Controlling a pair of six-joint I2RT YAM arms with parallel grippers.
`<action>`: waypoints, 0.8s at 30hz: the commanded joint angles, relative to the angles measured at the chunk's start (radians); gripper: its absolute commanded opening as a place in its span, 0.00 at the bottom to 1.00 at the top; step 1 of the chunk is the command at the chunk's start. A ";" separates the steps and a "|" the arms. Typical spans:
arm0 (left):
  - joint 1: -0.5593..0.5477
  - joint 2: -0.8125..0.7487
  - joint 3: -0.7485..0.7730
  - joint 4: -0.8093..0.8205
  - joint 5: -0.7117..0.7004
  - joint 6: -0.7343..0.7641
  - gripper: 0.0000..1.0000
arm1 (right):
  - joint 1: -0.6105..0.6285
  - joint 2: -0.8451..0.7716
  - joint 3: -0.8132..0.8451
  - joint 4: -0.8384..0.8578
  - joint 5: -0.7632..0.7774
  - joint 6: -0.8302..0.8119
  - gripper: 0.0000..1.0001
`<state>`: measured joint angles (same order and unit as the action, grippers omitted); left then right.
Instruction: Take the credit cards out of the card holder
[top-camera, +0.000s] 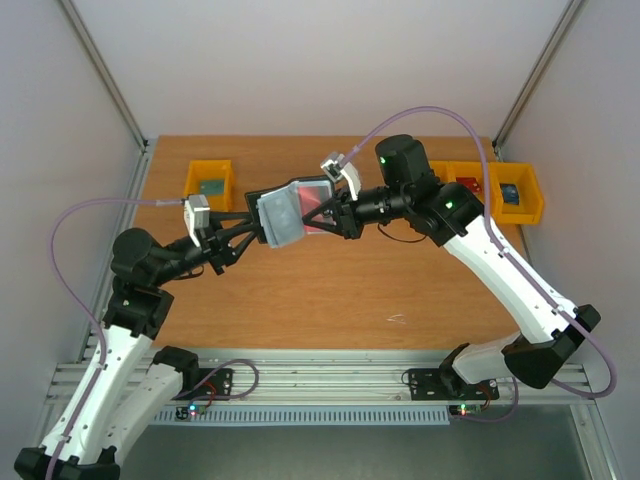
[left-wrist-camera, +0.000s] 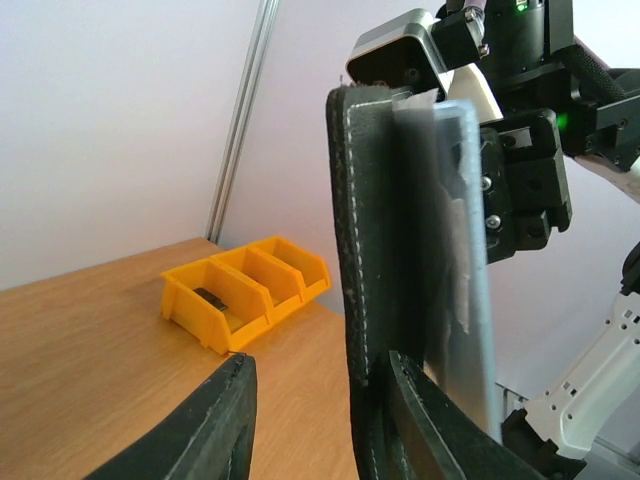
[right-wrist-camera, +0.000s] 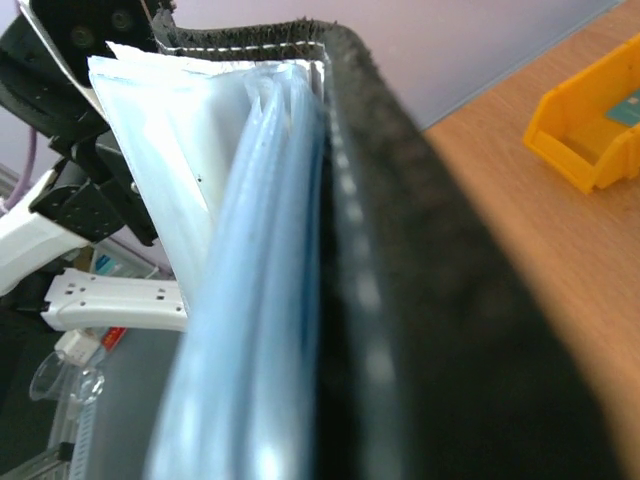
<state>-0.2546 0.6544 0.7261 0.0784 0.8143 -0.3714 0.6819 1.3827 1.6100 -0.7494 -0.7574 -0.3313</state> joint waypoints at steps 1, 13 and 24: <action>0.004 0.012 0.013 0.016 0.032 0.051 0.38 | -0.005 -0.003 0.016 0.036 -0.089 0.018 0.01; 0.004 0.016 0.007 0.093 0.185 -0.004 0.65 | -0.004 0.043 0.036 0.034 -0.043 0.051 0.01; -0.001 0.037 0.016 0.099 0.174 -0.030 0.33 | -0.001 0.052 0.046 0.039 -0.069 0.052 0.01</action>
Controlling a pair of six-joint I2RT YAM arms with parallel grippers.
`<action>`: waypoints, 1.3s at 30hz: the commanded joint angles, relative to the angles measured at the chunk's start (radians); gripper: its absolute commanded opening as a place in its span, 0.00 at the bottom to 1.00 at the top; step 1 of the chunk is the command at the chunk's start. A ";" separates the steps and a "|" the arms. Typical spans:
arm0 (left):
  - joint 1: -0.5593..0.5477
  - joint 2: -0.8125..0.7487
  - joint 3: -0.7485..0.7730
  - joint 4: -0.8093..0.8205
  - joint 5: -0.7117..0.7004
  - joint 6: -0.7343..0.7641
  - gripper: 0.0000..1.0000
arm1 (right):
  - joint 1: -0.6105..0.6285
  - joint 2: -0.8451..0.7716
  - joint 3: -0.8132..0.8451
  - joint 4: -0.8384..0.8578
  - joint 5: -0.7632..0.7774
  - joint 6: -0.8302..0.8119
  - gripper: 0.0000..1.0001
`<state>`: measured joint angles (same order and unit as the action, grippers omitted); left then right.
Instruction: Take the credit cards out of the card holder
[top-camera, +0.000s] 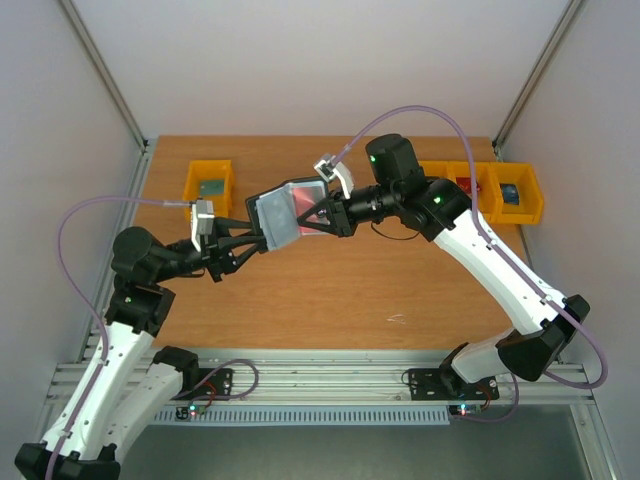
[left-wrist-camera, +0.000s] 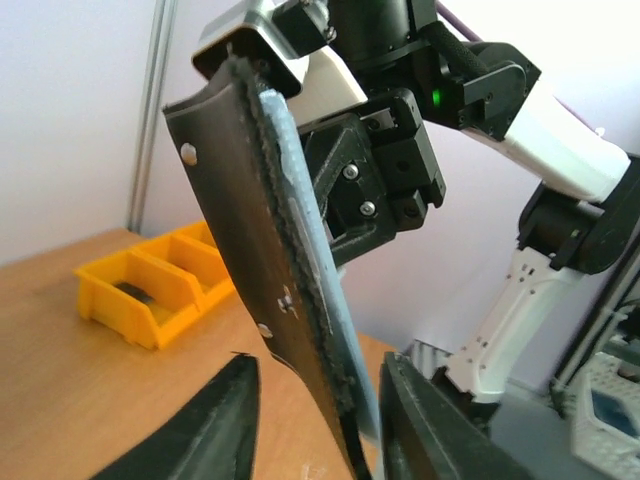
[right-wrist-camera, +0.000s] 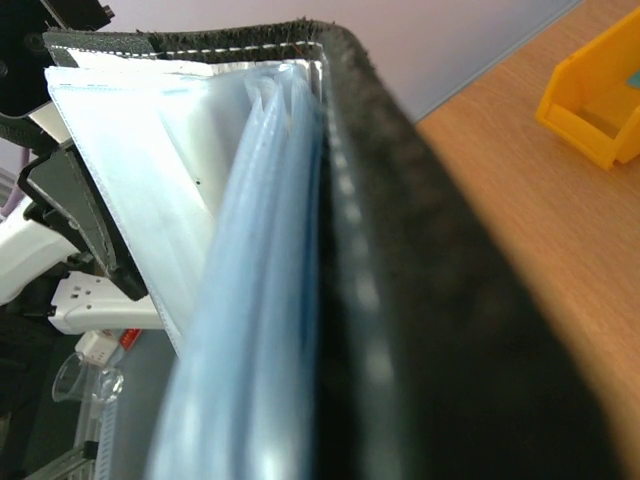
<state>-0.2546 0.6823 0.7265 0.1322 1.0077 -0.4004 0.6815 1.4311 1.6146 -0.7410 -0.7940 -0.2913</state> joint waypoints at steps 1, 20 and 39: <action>-0.001 0.011 0.018 0.042 -0.019 0.002 0.29 | 0.000 0.003 0.042 0.031 -0.037 0.012 0.01; -0.014 0.017 0.016 -0.028 -0.092 0.077 0.21 | 0.046 0.031 0.063 0.068 -0.176 -0.012 0.01; -0.020 -0.010 0.018 -0.066 -0.135 0.089 0.00 | -0.039 -0.063 0.011 -0.046 0.049 -0.091 0.56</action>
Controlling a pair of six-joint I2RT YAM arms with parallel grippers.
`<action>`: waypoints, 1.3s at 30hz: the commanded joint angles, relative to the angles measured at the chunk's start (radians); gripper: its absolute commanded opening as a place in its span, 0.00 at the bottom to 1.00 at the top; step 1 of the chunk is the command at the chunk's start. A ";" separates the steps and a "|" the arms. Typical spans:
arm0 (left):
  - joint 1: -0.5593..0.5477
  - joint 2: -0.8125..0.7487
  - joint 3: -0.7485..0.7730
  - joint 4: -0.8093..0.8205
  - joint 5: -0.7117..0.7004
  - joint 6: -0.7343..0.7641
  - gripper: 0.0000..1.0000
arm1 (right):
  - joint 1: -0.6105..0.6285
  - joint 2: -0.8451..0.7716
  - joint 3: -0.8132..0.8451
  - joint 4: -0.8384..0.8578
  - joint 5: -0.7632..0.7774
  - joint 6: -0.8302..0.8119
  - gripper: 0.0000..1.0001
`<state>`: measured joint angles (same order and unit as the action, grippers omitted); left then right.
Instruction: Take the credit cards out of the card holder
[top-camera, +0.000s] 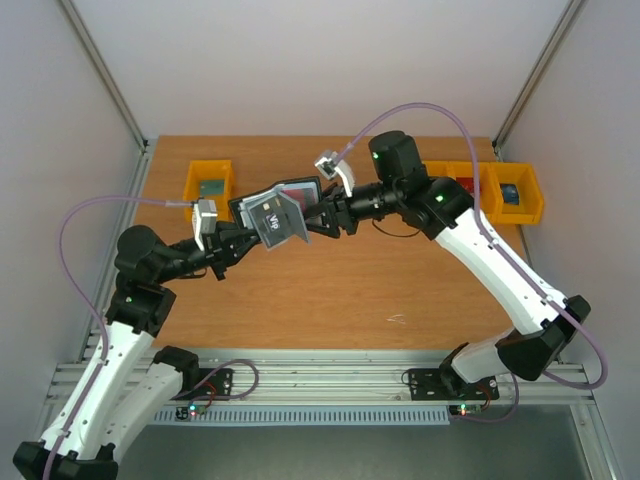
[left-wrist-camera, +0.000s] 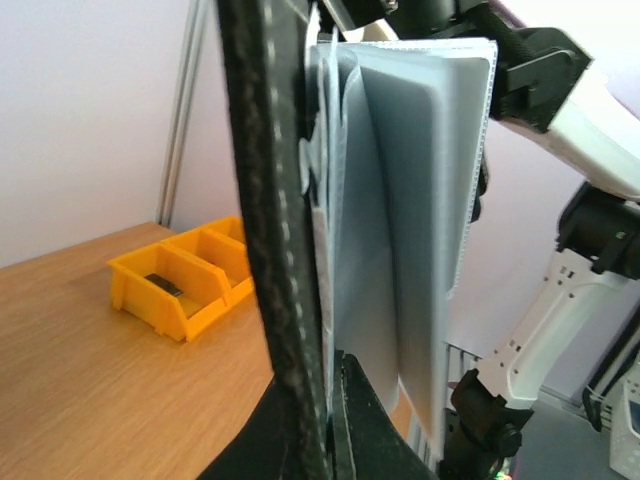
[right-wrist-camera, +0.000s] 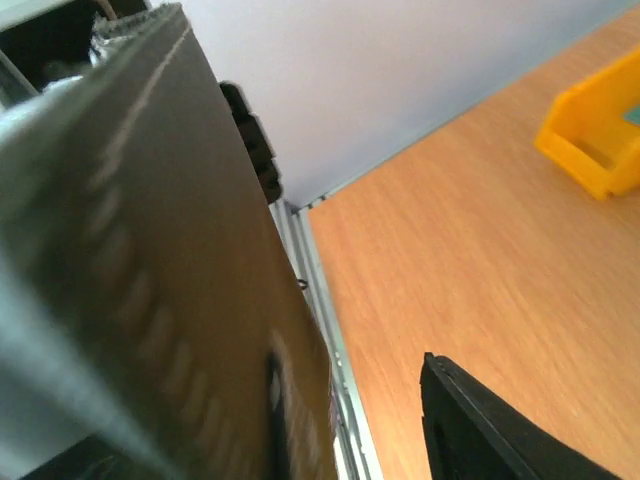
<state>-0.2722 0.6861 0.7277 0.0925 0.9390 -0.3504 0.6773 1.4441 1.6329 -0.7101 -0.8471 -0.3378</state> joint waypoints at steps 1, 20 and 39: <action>-0.002 -0.015 0.018 -0.032 -0.074 0.042 0.00 | -0.042 -0.089 -0.004 -0.102 0.151 -0.057 0.59; -0.002 -0.023 -0.007 0.158 -0.020 -0.043 0.00 | 0.084 -0.061 0.159 -0.076 0.046 -0.060 0.31; -0.004 -0.033 0.007 0.197 0.056 -0.034 0.00 | 0.100 0.098 0.242 -0.074 -0.064 -0.054 0.35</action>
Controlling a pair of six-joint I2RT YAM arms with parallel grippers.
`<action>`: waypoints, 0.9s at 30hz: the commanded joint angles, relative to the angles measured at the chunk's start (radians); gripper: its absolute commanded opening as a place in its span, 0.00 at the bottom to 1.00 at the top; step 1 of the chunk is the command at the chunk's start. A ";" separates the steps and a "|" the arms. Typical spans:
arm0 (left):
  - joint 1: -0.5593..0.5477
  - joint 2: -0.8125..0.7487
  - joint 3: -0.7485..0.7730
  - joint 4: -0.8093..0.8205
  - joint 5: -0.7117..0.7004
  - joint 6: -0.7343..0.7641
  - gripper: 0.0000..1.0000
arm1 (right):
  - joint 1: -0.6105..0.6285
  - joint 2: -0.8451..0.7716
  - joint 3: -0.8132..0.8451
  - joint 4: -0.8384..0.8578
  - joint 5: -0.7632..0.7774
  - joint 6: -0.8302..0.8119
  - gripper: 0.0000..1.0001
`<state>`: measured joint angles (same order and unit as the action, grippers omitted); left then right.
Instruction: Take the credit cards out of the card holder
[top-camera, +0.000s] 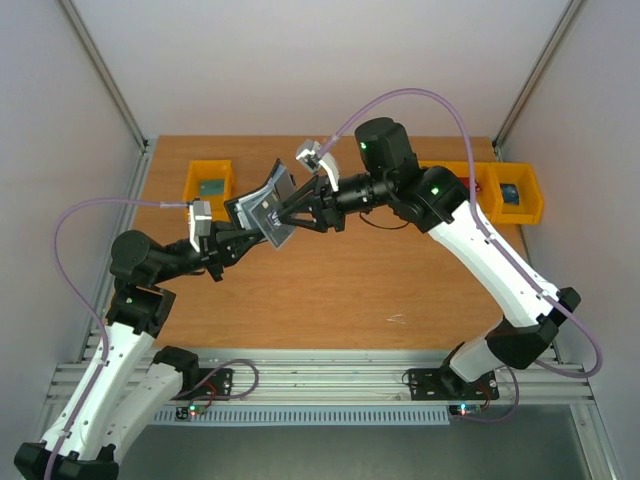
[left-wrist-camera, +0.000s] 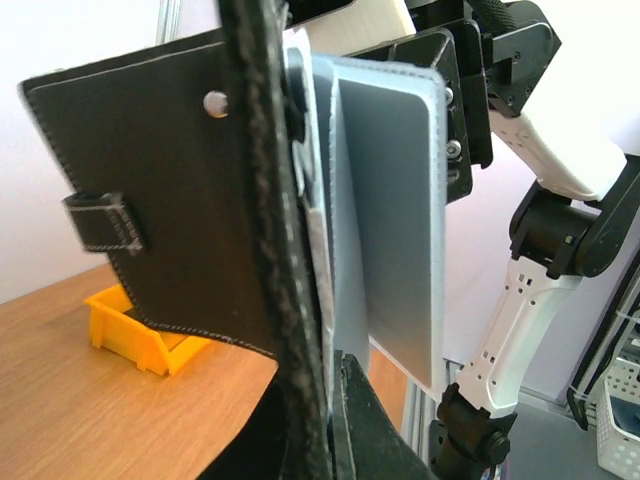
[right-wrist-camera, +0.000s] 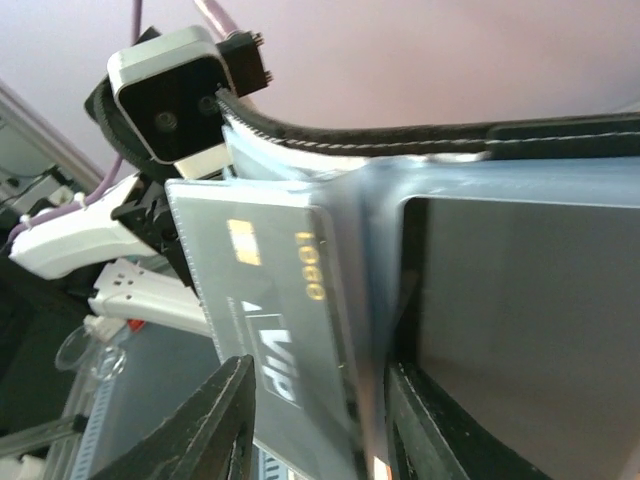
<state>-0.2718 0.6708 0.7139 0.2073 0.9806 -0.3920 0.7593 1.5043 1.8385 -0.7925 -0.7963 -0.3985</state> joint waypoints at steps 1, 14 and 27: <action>-0.004 -0.019 0.020 0.080 0.010 0.004 0.00 | 0.023 0.040 0.037 0.007 -0.139 0.005 0.33; -0.003 -0.019 0.007 0.086 0.016 -0.009 0.01 | 0.024 0.040 0.027 0.005 -0.168 0.027 0.01; 0.002 -0.007 -0.016 0.132 0.014 -0.204 0.56 | -0.012 -0.011 -0.009 -0.003 -0.048 0.025 0.01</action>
<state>-0.2680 0.6628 0.6933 0.2443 0.9592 -0.5327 0.7609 1.5208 1.8446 -0.8036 -0.8982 -0.3813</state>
